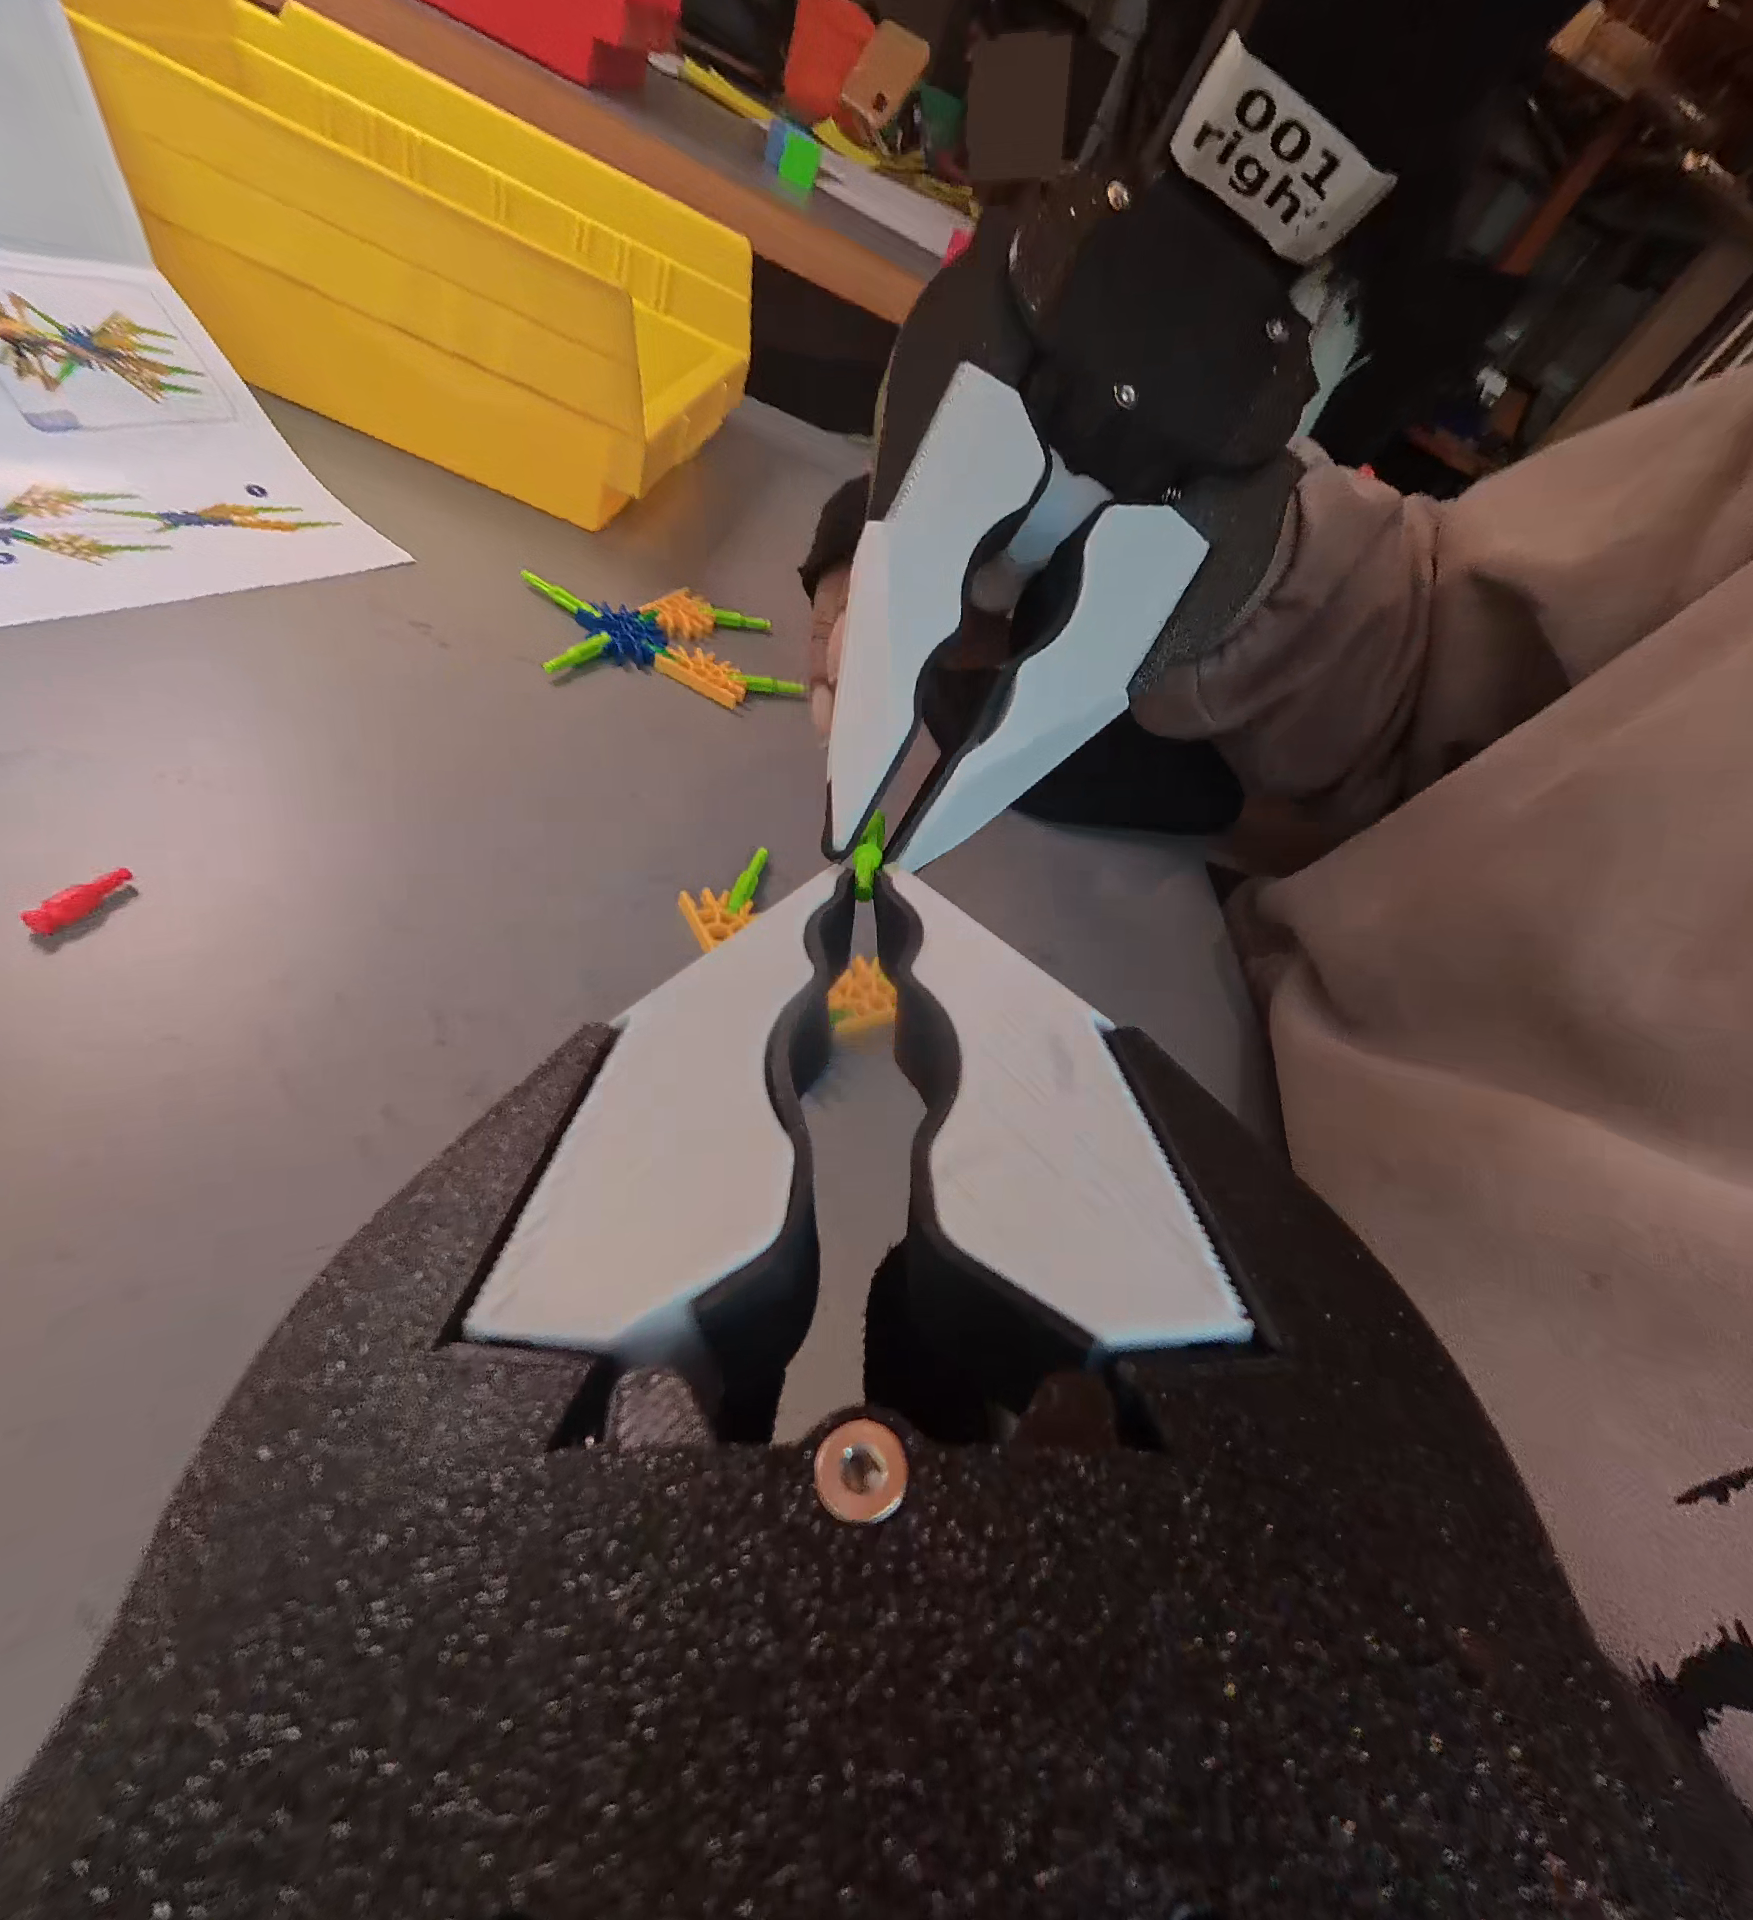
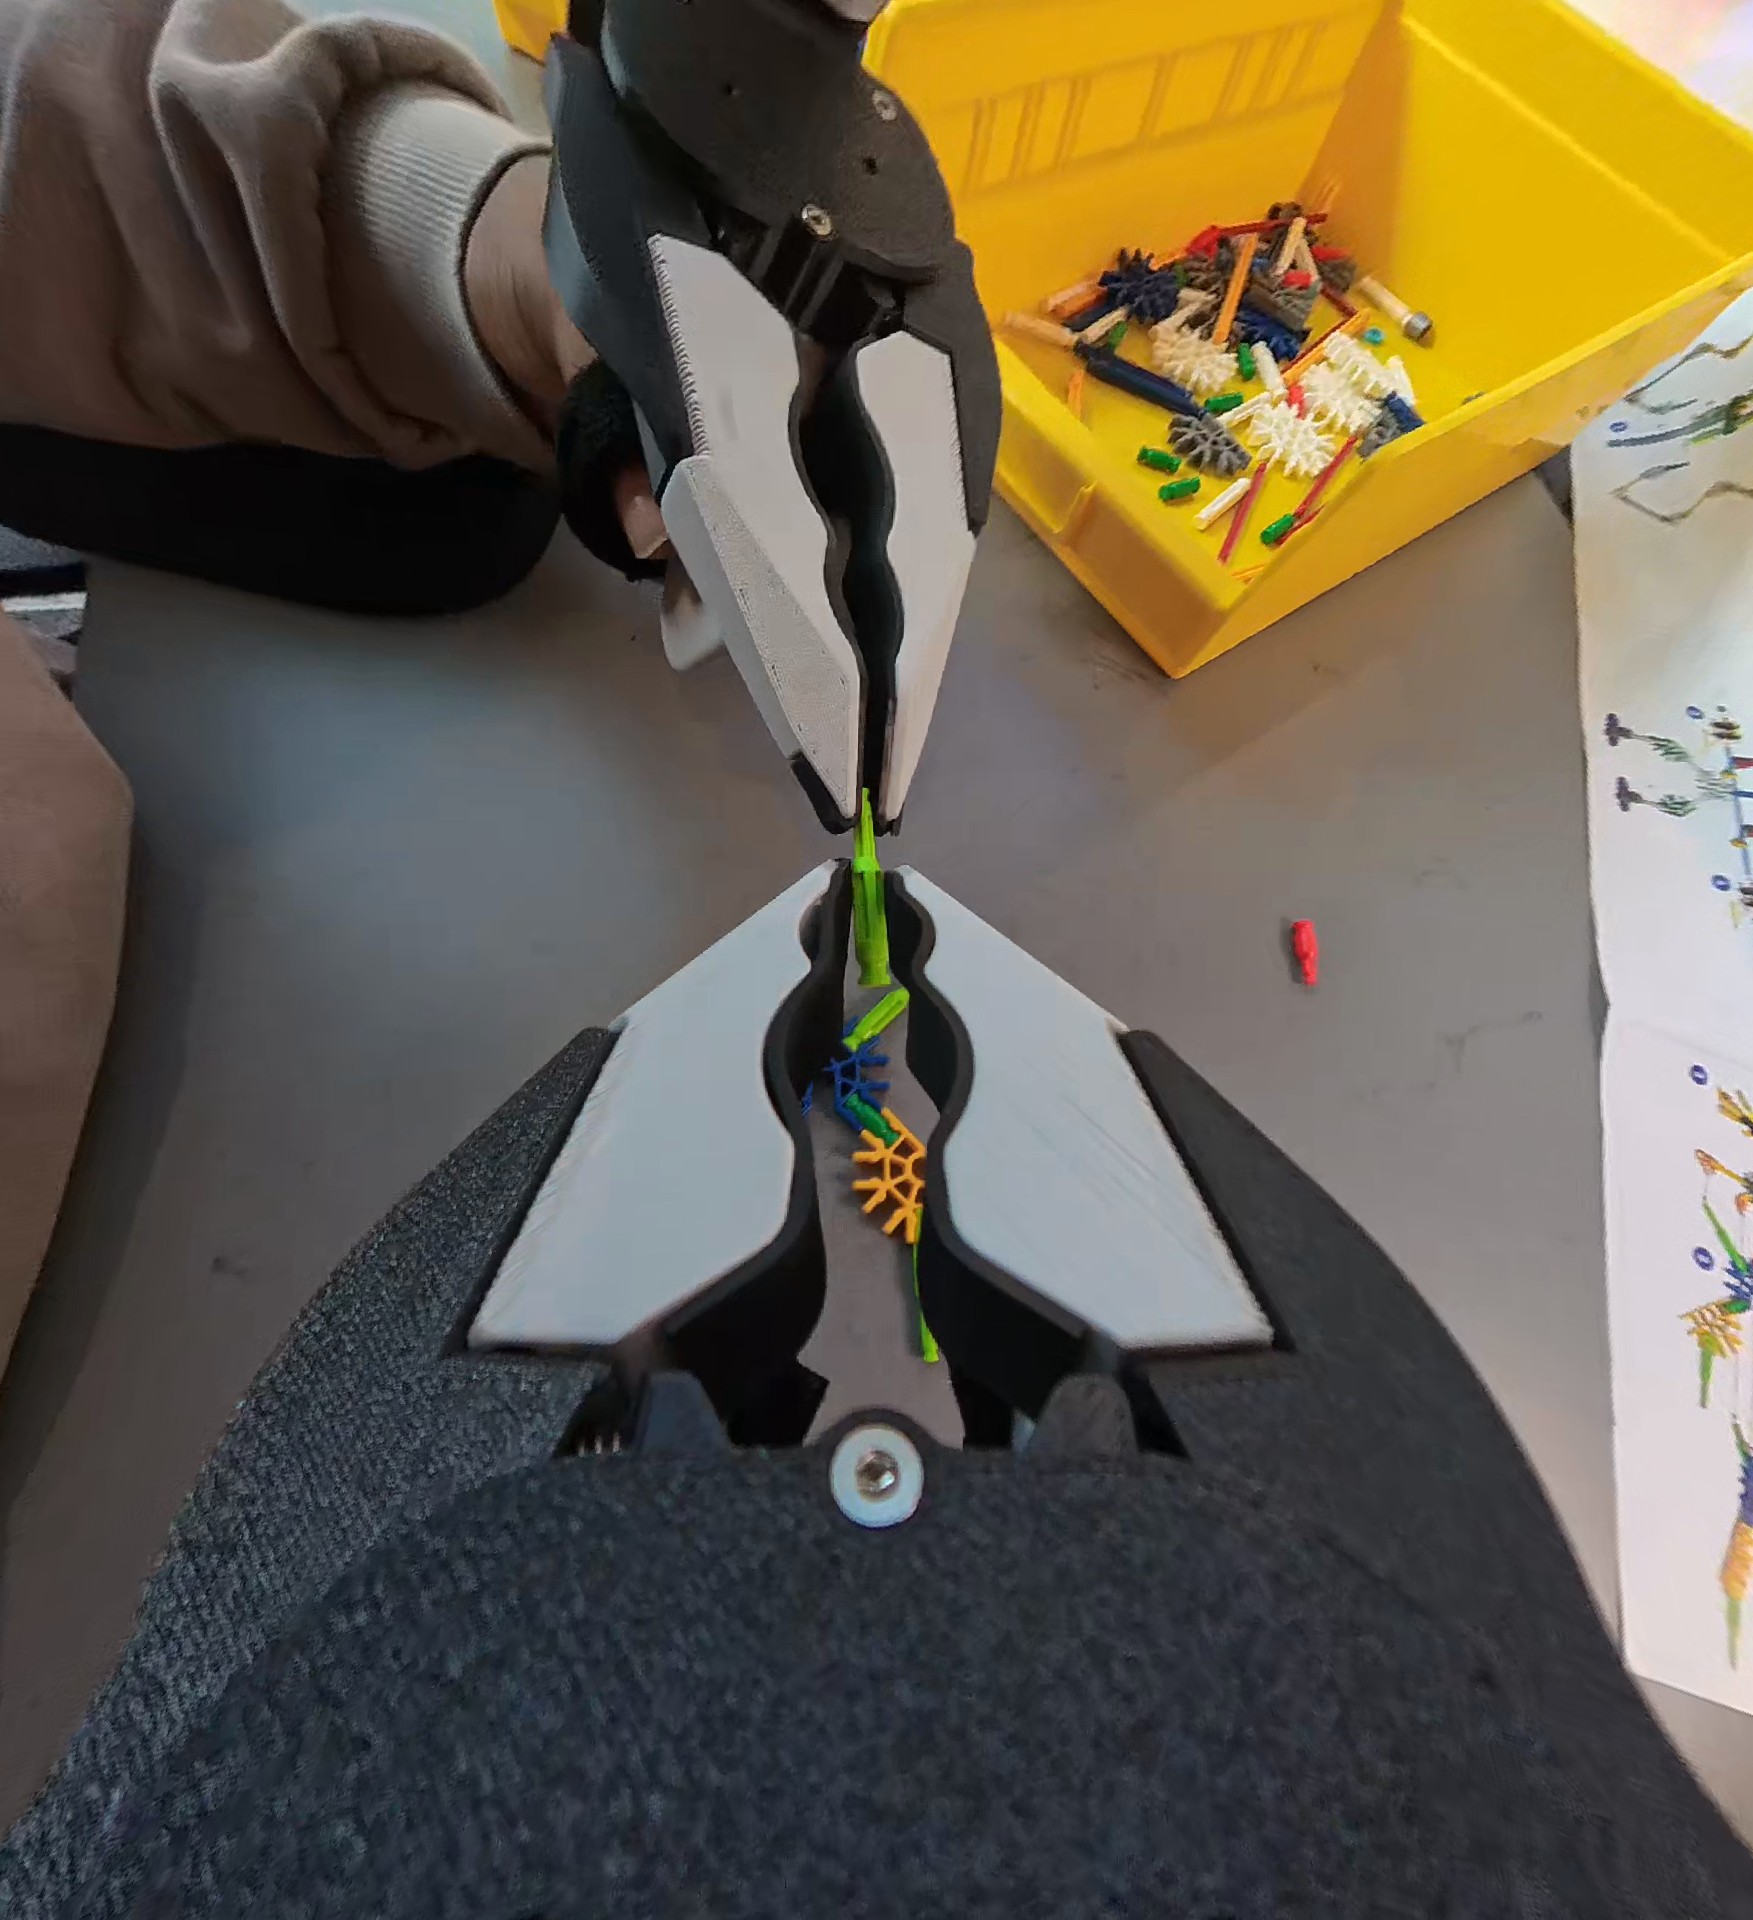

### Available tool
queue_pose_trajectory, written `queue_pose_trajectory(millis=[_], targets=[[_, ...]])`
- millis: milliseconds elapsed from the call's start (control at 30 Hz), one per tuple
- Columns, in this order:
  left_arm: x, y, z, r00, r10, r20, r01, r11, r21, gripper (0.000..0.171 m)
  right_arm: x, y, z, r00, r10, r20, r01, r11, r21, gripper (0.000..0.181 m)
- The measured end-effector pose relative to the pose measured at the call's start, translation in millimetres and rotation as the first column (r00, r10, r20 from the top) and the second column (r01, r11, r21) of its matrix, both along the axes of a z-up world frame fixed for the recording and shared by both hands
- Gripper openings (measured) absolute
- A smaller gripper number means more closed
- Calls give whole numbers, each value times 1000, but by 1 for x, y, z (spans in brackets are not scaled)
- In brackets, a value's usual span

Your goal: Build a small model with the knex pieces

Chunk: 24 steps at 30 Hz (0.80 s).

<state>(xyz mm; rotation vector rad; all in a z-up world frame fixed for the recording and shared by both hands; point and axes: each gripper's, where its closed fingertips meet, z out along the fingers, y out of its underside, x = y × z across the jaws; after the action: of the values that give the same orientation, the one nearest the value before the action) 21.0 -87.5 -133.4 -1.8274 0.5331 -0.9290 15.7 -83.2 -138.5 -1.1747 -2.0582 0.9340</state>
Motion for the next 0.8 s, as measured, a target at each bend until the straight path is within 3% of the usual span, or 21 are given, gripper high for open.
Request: queue_pose_trajectory(millis=[200, 333, 567, 800], targets=[[13, -15, -53, 932, -115, -345, 95, 993, -76, 4, 16, -14, -46, 988, 80, 131, -87, 995, 51, 3], [10, -21, -74, 863, -144, -484, 98, 988, -120, 4, 14, -20, -65, 977, 127, 170, -150, 980, 131, 3], [2, -19, -87, 833, -115, -542, 30, 986, -163, 3, 14, -12, -67, 975, 126, 180, -147, 984, 105, 14], [3, -21, -89, 855, -116, -506, -8, 972, -236, 3, 25, -7, -64, 973, 119, 199, -133, 989, 62, 4]])
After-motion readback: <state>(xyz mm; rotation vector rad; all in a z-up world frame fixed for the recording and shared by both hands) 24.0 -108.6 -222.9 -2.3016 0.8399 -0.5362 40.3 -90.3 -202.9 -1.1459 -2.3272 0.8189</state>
